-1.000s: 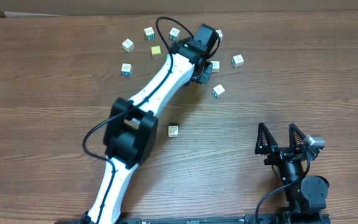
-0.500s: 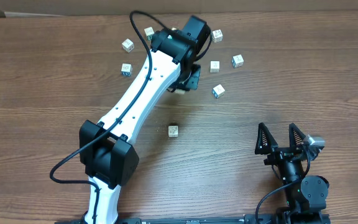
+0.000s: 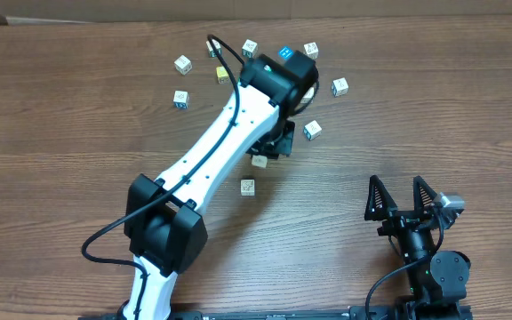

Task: Form a circle

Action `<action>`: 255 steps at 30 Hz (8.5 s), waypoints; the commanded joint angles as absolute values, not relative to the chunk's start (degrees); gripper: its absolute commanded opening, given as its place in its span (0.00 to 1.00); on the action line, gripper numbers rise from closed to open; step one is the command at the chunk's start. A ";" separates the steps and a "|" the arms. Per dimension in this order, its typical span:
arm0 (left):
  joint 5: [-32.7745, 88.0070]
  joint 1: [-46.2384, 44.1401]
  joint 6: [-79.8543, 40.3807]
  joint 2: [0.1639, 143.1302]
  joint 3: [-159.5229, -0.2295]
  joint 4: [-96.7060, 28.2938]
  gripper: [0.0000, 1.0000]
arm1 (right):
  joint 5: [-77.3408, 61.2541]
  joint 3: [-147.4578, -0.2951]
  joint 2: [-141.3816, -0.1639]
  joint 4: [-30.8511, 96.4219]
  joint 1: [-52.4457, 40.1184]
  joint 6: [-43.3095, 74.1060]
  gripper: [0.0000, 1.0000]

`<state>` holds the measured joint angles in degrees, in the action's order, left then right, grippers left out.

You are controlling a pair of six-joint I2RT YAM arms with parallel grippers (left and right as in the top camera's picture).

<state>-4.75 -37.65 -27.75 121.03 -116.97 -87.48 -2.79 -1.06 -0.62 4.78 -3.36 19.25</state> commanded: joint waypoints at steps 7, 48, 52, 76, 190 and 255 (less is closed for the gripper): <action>-0.10 -39.57 -32.32 120.64 -106.08 -77.87 0.13 | -3.11 -0.47 -0.19 4.62 -2.92 18.59 1.00; -8.99 -42.02 -43.94 120.64 -89.82 -64.10 0.09 | -3.11 -0.47 -0.16 4.62 -2.92 18.59 1.00; -9.06 -41.95 -43.92 120.64 -89.76 -63.53 0.10 | -3.11 -0.47 -0.16 4.62 -2.92 18.59 1.00; -19.11 -41.71 -42.19 120.64 -89.73 -67.24 0.09 | -3.11 -0.47 -0.19 4.62 -2.92 18.57 1.00; -12.64 -42.83 -24.23 120.64 -87.05 -68.82 0.04 | -3.11 -0.47 -0.19 4.62 -2.92 18.59 1.00; -9.74 -42.76 -24.51 120.64 -88.36 -60.69 0.04 | -3.11 -0.47 -0.19 4.62 -2.92 18.59 1.00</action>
